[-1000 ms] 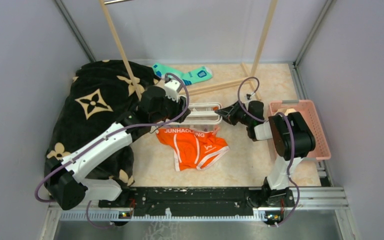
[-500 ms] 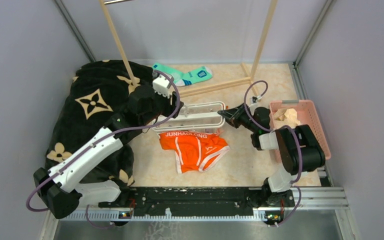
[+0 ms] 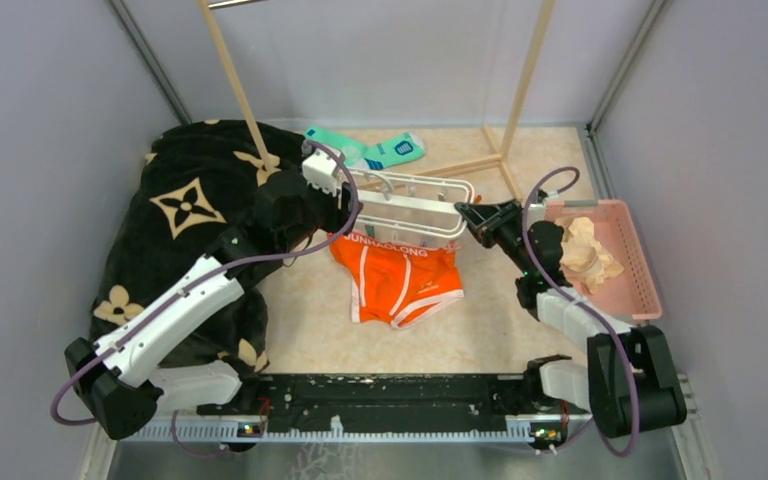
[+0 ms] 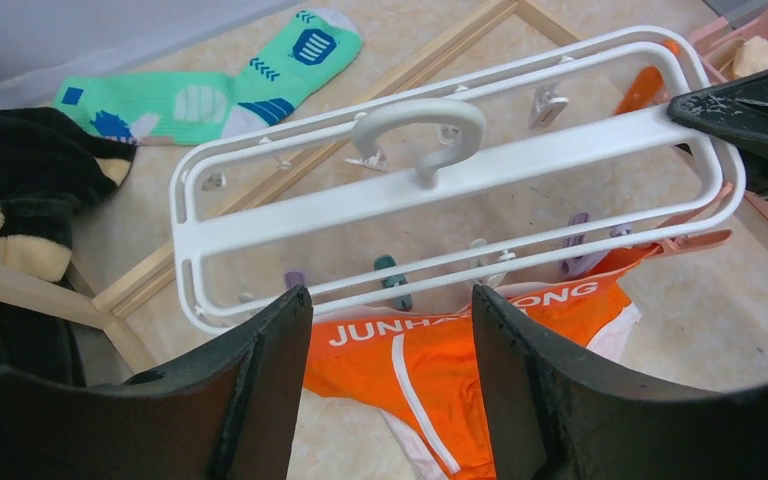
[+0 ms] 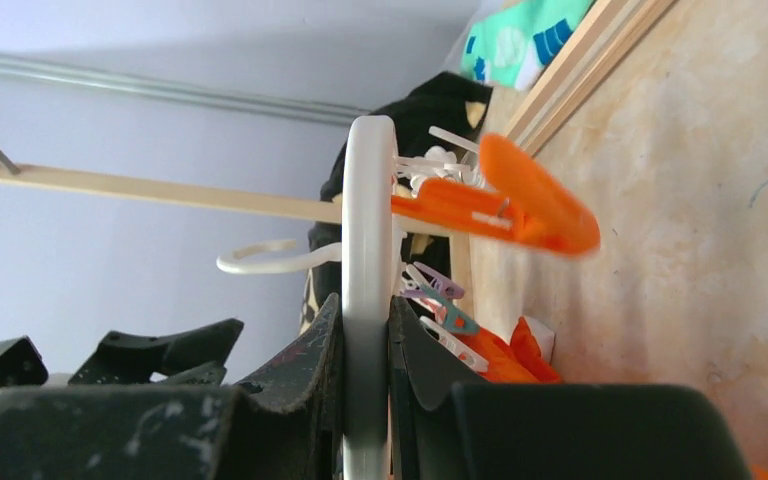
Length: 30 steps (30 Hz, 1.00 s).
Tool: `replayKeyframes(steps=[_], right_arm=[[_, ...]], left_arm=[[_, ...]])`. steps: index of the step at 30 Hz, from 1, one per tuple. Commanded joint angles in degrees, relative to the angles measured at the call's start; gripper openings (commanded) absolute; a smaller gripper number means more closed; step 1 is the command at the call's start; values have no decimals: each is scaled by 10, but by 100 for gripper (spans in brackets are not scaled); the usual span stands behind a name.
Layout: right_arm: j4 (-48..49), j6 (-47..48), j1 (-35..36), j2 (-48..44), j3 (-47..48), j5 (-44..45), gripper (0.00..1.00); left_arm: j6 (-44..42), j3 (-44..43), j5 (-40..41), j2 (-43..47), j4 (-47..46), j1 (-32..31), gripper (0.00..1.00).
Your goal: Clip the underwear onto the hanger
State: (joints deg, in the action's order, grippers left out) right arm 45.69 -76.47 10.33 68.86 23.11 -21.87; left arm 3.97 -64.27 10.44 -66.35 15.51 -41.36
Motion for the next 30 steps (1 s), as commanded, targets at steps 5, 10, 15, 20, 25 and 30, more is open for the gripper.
replayKeyframes(steps=[5, 10, 15, 20, 25, 30], right_arm=[[-8, -57, -1, -155, -4, 177, 0], [-60, -90, -1, -224, -3, 289, 0], [-50, -122, -2, -232, 23, 334, 0], [-26, -146, -1, -205, 70, 362, 0], [-11, -150, -1, -168, 126, 389, 0], [4, -159, -1, -138, 166, 398, 0]], left_arm=[[-11, -17, 18, 21, -9, 3, 66], [-10, -14, 22, 24, -14, 3, 66], [-8, 0, 21, 33, -30, 4, 68], [12, 16, 7, 38, -52, 3, 76], [30, 28, -13, 35, -63, 4, 79], [40, 34, -17, 28, -60, 3, 81]])
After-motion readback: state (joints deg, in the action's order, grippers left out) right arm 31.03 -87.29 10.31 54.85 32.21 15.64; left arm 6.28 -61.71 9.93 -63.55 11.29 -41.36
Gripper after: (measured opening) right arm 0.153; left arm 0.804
